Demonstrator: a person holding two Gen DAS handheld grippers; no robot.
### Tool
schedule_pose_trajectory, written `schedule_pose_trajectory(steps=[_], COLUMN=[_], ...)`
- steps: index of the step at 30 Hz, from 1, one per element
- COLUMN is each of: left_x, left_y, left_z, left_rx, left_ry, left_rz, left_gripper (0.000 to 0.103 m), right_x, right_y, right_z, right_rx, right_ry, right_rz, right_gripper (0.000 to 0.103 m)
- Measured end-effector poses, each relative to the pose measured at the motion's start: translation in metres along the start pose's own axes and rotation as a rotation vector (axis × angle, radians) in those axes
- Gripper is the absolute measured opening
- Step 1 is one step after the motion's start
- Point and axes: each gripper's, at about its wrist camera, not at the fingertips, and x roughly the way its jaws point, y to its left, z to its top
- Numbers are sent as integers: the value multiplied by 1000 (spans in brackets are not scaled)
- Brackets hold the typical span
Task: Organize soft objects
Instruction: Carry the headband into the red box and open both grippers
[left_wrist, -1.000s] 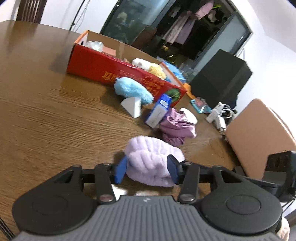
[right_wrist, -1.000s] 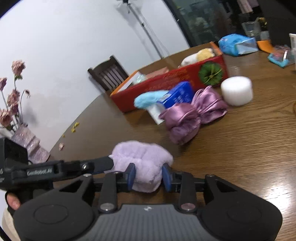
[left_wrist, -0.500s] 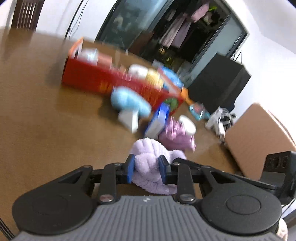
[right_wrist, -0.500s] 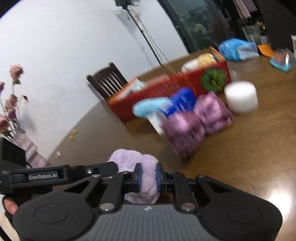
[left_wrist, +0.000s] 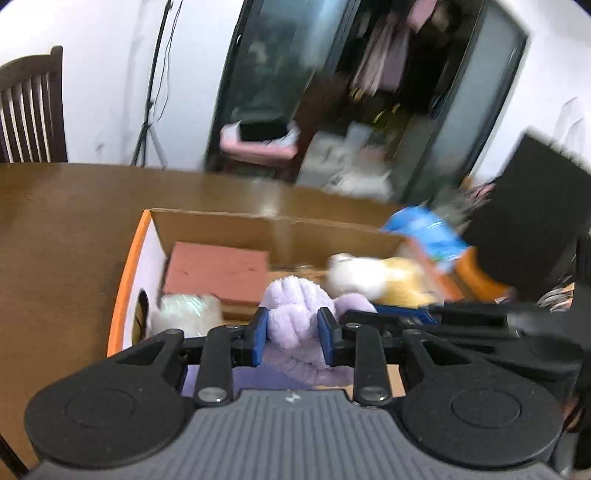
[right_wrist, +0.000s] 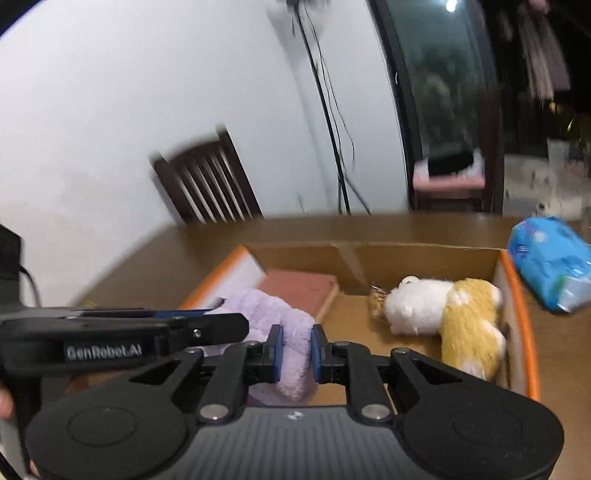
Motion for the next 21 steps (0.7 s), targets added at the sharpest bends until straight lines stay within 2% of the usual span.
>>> schedule_pose_trajectory(steps=[2, 3, 4, 7, 11, 15, 16, 17, 18, 19, 21], left_x=[25, 39, 50, 57, 57, 48, 43, 38, 31, 22, 3], left_y=[6, 12, 17, 24, 22, 20, 20, 19, 18, 15, 9], left_z=[8, 10, 10, 3, 2, 7, 8, 10, 12, 13, 16], left_rx=[3, 0, -2, 4, 15, -10, -15, -18, -20, -18, -2], left_ry=[33, 87, 129, 144, 153, 134, 120, 110, 99, 93, 63], left_rz=[45, 52, 58, 51, 59, 53, 55, 55, 61, 73, 93], left_gripper=[28, 27, 28, 33, 34, 53, 64, 68, 71, 71, 72], right_x=[42, 60, 76, 102, 109, 109, 105, 101, 97, 89, 70], right_y=[-7, -7, -7, -15, -21, -31, -36, -38, -42, -44, -48], right_z=[18, 23, 25, 25, 26, 29, 30, 31, 31, 32, 34], right_rx=[-34, -66, -82, -71, -48, 3, 23, 33, 38, 43, 57], right_ry=[59, 96, 144, 194, 227, 252, 253, 246, 230, 212, 178], right_rz=[-76, -107, -116, -127, -94, -39, -17, -15, -26, -38, -32], right_gripper=[15, 15, 14, 14, 17, 18, 21, 26, 38, 43, 42])
